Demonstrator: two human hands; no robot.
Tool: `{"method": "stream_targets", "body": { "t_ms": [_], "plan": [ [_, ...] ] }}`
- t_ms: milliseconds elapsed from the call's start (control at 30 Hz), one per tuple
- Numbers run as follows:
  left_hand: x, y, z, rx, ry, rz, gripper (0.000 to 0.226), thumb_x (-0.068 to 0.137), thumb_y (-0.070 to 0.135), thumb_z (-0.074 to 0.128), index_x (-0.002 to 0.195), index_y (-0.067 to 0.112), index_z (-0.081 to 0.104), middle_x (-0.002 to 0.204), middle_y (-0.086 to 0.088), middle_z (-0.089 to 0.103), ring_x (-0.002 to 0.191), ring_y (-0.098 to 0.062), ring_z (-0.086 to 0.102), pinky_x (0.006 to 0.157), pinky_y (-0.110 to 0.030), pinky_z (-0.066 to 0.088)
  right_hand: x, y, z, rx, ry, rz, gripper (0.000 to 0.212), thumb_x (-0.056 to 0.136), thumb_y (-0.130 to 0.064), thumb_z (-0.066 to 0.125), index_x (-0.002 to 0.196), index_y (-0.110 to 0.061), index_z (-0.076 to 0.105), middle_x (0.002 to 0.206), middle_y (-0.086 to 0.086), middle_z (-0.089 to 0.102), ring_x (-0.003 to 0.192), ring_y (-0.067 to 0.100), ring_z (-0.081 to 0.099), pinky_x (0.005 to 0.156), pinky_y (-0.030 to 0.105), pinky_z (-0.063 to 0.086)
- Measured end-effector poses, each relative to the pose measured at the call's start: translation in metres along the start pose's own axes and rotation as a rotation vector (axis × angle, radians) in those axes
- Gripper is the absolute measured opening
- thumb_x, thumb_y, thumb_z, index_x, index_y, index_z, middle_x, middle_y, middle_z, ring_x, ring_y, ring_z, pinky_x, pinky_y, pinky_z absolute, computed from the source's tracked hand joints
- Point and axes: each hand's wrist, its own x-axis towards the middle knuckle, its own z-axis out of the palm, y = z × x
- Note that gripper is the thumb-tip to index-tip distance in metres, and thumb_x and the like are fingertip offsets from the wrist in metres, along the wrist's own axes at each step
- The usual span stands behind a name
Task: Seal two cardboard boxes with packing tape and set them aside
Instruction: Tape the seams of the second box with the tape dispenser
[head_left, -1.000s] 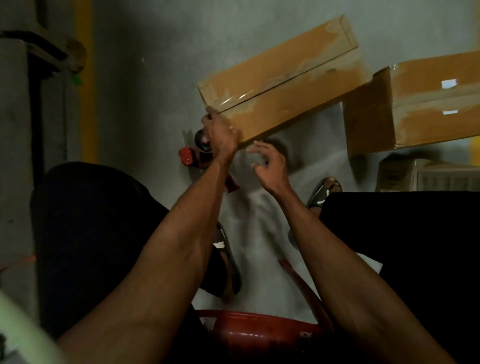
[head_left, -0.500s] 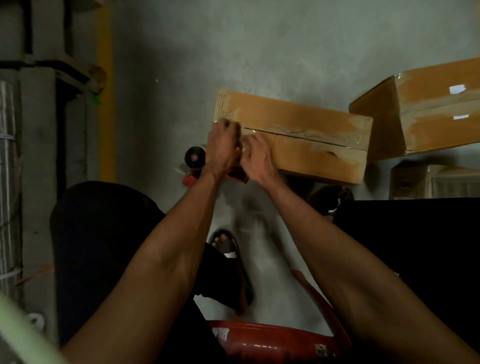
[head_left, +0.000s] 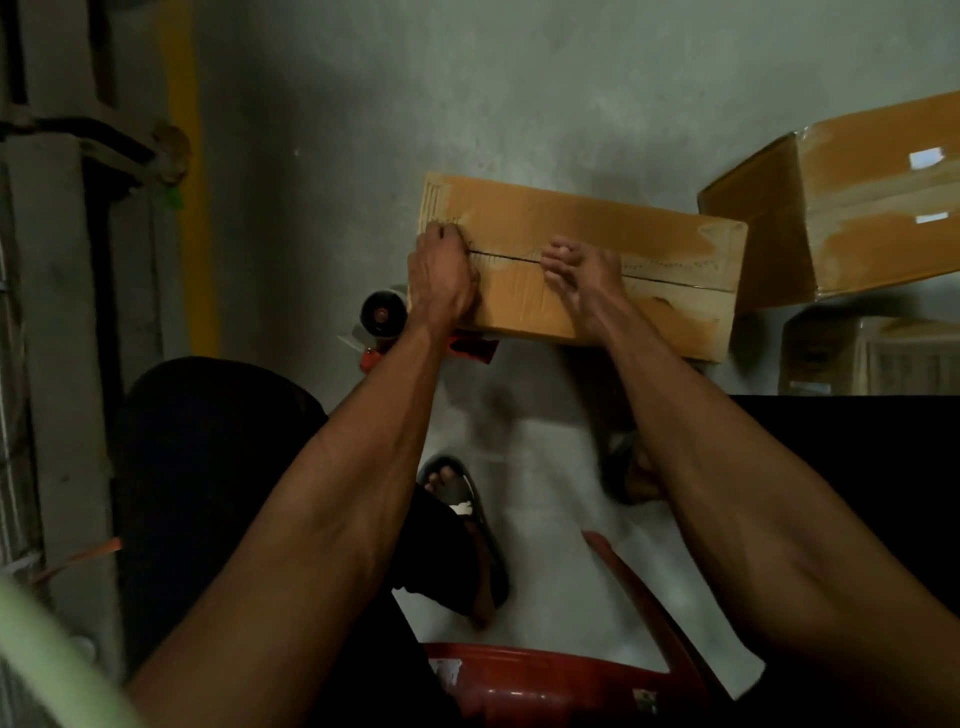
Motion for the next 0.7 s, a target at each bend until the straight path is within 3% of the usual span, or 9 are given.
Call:
{"method": "stream_targets", "body": {
  "t_ms": [100,167,267,367,467,567,633,700],
  "plan": [
    [-0.004,0.031,0.006,-0.077,-0.094,0.124,0.026,0.084,0.008,0.056,0.108,0.0,0.059,0.116,-0.022,0.056,0.104,-0.038,0.053,0.086,-0.044,0.043,-0.001,0.001,0.021,-0.02,-0.009,0.01,0.031,0.097,0.002,0.047,0.123,0.008,0.063,0.092,0.01,0.07,0.075,0.018,0.067,0.07,0.027,0.056],
    [-0.009,0.046,0.014,-0.162,-0.149,0.202,0.024,0.082,0.008,0.058,0.104,-0.002,0.058,0.11,-0.025,0.057,0.099,-0.038,0.053,0.081,-0.044,0.042,-0.002,0.002,0.032,0.007,-0.032,0.03,0.035,0.096,0.005,0.044,0.126,0.016,0.058,0.102,0.018,0.067,0.079,0.023,0.066,0.067,0.022,0.056],
    [-0.004,0.044,0.019,-0.227,-0.109,0.153,0.019,0.087,0.004,0.052,0.103,0.0,0.06,0.106,-0.022,0.06,0.097,-0.037,0.057,0.082,-0.042,0.046,-0.005,-0.007,0.016,0.0,-0.06,0.031,0.034,0.101,0.002,0.043,0.129,0.014,0.057,0.12,0.026,0.065,0.103,0.032,0.068,0.065,0.015,0.056],
    [-0.001,0.045,0.019,-0.161,-0.116,0.132,0.021,0.089,0.004,0.05,0.107,0.0,0.06,0.112,-0.021,0.06,0.102,-0.035,0.057,0.085,-0.036,0.043,0.004,-0.019,-0.032,0.043,0.027,0.036,0.03,0.103,-0.007,0.051,0.124,0.012,0.061,0.105,0.021,0.07,0.088,0.024,0.071,0.069,0.019,0.058],
    [-0.001,0.067,0.016,-0.037,-0.15,0.112,0.03,0.087,0.001,0.051,0.116,-0.002,0.058,0.121,-0.022,0.057,0.11,-0.037,0.054,0.095,-0.042,0.045,0.015,-0.024,-0.053,-0.013,0.104,0.02,0.024,0.102,-0.013,0.053,0.107,0.006,0.068,0.087,0.014,0.07,0.076,0.019,0.069,0.064,0.021,0.057],
    [-0.008,0.098,0.022,-0.019,-0.263,0.214,0.031,0.084,0.006,0.061,0.113,-0.002,0.057,0.119,-0.022,0.057,0.109,-0.038,0.053,0.09,-0.043,0.043,0.018,-0.021,-0.039,-0.138,0.09,0.038,0.02,0.1,-0.012,0.054,0.085,-0.008,0.066,0.085,0.013,0.071,0.073,0.021,0.067,0.055,0.025,0.05],
    [-0.016,0.111,0.033,-0.048,-0.302,0.262,0.033,0.079,0.013,0.064,0.107,-0.002,0.057,0.115,-0.023,0.057,0.105,-0.04,0.053,0.086,-0.045,0.044,0.022,-0.013,-0.032,-0.11,0.023,0.068,0.02,0.101,-0.007,0.05,0.091,0.001,0.066,0.086,0.015,0.069,0.077,0.025,0.065,0.061,0.026,0.051],
    [-0.018,0.113,0.04,-0.068,-0.285,0.247,0.035,0.077,0.016,0.06,0.107,-0.002,0.056,0.114,-0.024,0.056,0.105,-0.042,0.053,0.088,-0.048,0.047,0.021,-0.01,-0.04,-0.075,0.001,0.073,0.031,0.105,-0.016,0.048,0.11,0.009,0.065,0.091,0.016,0.068,0.083,0.026,0.067,0.074,0.029,0.056]
  ]
}}
